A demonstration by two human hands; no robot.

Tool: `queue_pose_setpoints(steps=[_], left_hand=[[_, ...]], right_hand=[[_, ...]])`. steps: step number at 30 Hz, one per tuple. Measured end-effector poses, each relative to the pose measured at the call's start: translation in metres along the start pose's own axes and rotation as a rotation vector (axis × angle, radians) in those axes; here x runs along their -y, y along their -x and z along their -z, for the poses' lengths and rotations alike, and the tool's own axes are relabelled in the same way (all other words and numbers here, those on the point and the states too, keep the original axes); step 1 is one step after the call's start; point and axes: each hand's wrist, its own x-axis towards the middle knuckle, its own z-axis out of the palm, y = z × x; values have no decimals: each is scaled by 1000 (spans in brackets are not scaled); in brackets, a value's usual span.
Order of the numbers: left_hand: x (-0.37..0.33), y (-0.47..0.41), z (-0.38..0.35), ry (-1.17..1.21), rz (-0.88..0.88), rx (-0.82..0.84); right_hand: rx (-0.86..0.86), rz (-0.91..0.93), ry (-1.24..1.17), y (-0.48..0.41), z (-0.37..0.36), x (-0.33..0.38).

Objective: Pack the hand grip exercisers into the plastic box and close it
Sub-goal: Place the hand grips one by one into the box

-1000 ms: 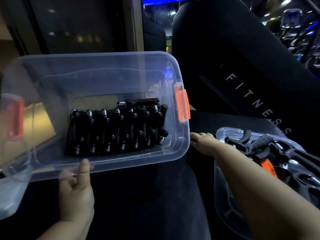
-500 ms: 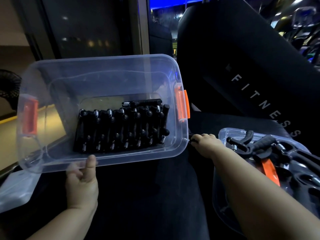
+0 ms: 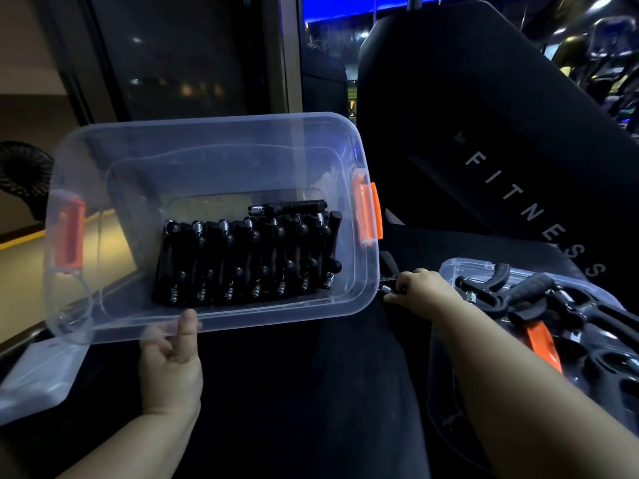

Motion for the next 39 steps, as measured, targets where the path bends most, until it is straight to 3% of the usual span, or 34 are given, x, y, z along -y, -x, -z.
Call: queue_pose_setpoints(steps=[5, 14, 30, 39], left_hand=[[2, -3, 0, -1, -1, 3], [4, -3, 1, 3, -7, 9], [-6, -2, 6, 14, 13, 94], [-8, 0, 8, 13, 47, 94]], right_hand=[[-26, -4, -5, 5, 7, 0], [-126, -108, -243, 17, 18, -7], [-463, -175, -515, 69, 46, -2], [-504, -229, -479, 99, 61, 8]])
